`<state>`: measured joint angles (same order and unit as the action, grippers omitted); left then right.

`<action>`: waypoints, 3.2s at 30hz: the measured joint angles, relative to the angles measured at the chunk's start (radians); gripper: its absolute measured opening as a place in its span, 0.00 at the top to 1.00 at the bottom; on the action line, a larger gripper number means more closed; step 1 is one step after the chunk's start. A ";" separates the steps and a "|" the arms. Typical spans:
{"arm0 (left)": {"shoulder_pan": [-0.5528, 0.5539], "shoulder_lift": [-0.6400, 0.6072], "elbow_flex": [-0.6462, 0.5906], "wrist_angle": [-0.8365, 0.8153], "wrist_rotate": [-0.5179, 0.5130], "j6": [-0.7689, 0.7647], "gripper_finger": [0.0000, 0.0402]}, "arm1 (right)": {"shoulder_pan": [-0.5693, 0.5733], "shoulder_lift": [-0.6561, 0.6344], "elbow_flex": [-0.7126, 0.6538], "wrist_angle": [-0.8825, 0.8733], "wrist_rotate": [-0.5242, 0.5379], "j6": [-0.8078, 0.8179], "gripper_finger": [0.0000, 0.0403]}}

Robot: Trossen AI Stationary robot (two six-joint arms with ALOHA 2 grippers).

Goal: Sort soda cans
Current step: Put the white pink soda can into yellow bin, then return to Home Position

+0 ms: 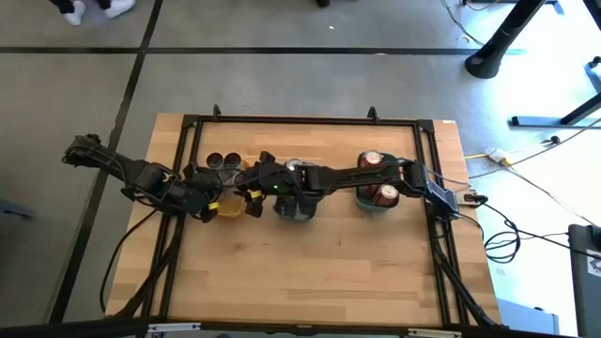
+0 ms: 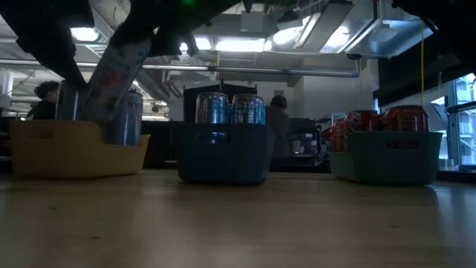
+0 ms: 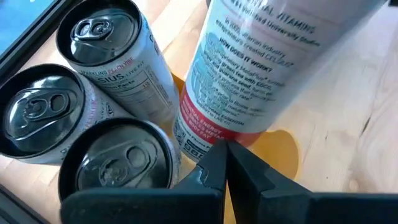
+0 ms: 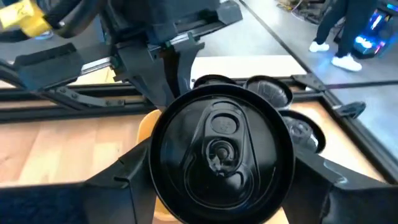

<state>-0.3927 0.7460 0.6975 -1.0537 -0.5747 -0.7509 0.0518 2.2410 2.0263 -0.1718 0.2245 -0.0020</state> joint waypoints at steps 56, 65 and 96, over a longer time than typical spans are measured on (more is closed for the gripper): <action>-0.002 -0.109 0.143 -0.165 0.040 -0.035 0.99 | -0.027 0.209 -0.101 0.464 0.072 -0.070 0.38; -0.002 -0.109 0.142 -0.162 0.039 -0.035 0.99 | -0.027 0.210 -0.101 0.460 0.077 -0.073 0.20; -0.002 -0.322 0.099 0.362 0.042 0.582 1.00 | 0.128 -0.429 -0.185 -0.602 -0.001 0.024 0.67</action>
<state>-0.3946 0.4241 0.7963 -0.6919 -0.5326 -0.1692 0.1795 1.8120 1.8414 -0.7742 0.2238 0.0219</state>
